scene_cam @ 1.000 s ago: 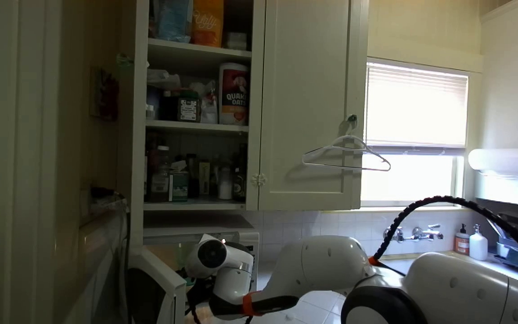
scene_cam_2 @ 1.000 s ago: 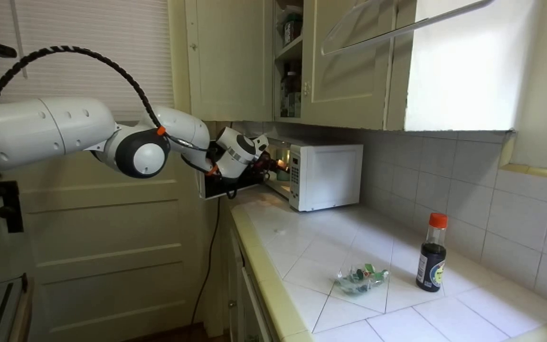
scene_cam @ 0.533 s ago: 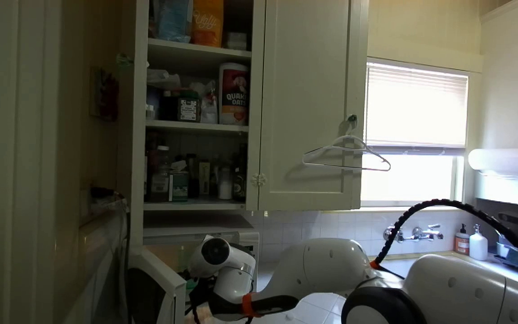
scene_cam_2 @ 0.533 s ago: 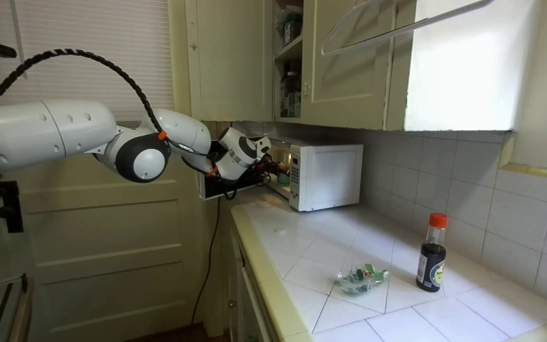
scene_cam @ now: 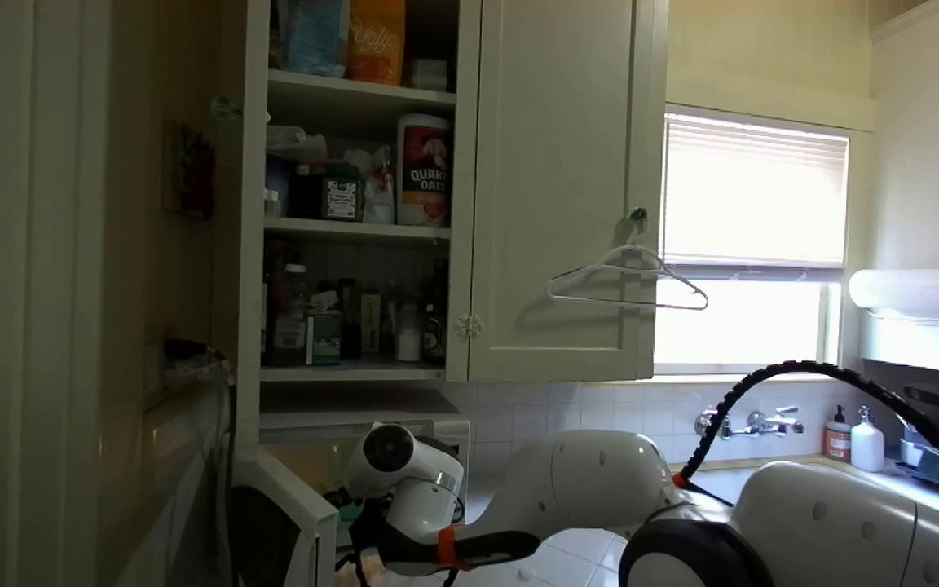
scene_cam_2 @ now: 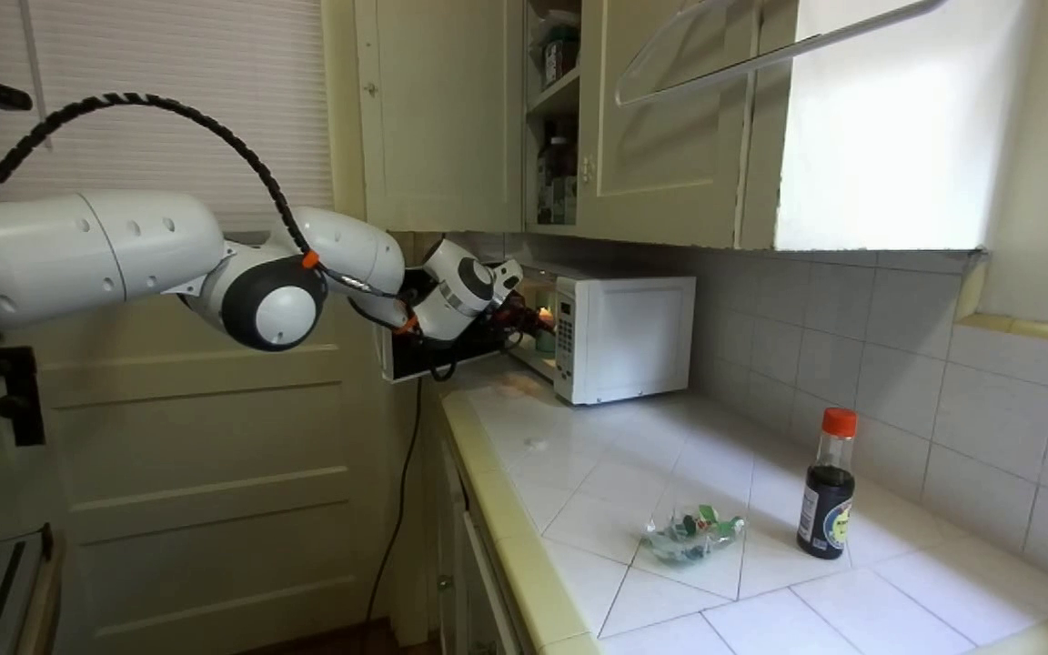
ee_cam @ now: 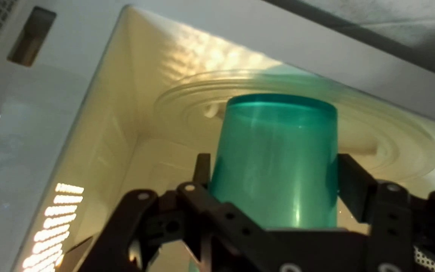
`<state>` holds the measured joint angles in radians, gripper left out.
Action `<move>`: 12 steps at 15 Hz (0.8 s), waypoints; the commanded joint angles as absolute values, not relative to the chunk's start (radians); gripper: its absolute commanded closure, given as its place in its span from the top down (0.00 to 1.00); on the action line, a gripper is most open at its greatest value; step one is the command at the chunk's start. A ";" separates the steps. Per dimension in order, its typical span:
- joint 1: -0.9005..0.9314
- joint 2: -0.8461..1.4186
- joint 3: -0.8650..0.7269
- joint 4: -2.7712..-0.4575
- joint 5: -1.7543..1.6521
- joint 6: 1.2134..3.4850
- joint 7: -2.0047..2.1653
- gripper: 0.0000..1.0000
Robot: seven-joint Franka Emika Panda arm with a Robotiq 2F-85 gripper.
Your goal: Put the green cup in the microwave
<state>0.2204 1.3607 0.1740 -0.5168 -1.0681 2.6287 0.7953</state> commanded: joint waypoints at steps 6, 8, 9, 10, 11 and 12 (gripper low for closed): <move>0.227 1.371 0.172 -0.495 -1.068 2.629 0.781 0.81; 0.227 1.374 0.181 -0.495 -1.067 2.629 0.764 0.81; 0.227 1.375 0.182 -0.495 -1.067 2.629 0.762 0.56; 0.236 1.396 0.142 -0.455 -1.096 2.629 0.831 0.56; 0.240 1.410 0.120 -0.432 -1.112 2.649 0.875 0.56; 0.246 1.417 0.097 -0.418 -1.123 2.642 0.920 0.56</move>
